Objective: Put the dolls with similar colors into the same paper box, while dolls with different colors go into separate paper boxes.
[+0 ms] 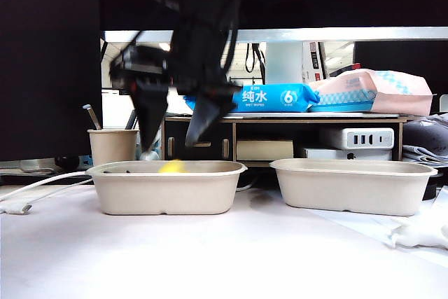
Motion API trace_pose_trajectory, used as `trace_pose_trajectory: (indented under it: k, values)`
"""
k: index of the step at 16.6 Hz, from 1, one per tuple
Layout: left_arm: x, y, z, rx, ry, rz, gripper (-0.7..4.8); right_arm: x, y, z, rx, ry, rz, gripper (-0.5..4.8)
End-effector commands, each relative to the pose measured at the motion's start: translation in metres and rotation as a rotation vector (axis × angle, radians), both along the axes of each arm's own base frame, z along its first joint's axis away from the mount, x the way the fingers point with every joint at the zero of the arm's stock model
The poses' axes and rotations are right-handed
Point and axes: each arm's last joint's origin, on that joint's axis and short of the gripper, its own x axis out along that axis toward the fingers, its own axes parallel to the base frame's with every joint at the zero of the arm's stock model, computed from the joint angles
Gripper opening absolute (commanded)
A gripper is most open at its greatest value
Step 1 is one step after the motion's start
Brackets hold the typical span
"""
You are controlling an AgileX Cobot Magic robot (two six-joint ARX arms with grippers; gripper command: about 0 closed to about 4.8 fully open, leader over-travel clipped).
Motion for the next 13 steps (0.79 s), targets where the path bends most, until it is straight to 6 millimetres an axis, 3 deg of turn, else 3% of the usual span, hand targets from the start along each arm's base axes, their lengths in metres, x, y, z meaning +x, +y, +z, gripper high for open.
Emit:
trace_pose_trajectory:
  k: [1,5,8,11,13]
  values:
    - [-0.001,-0.009,-0.003,0.017,0.040,-0.084,-0.05,-0.004,-0.008,0.029,-0.122,-0.003,-0.040,3.37]
    - [-0.010,-0.036,-0.020,0.112,0.204,-0.340,-0.05,-0.034,-0.040,0.048,-0.317,0.121,-0.058,3.32]
    - [-0.012,-0.040,-0.021,0.121,0.210,-0.381,-0.05,-0.054,-0.071,0.055,-0.339,0.092,-0.097,3.03]
    - [-0.012,-0.040,-0.021,0.120,0.210,-0.381,-0.05,-0.072,-0.103,0.048,-0.337,0.110,-0.124,3.05]
    - [-0.013,-0.040,-0.021,0.120,0.208,-0.381,-0.05,-0.087,-0.122,0.030,-0.289,0.165,-0.112,3.05]
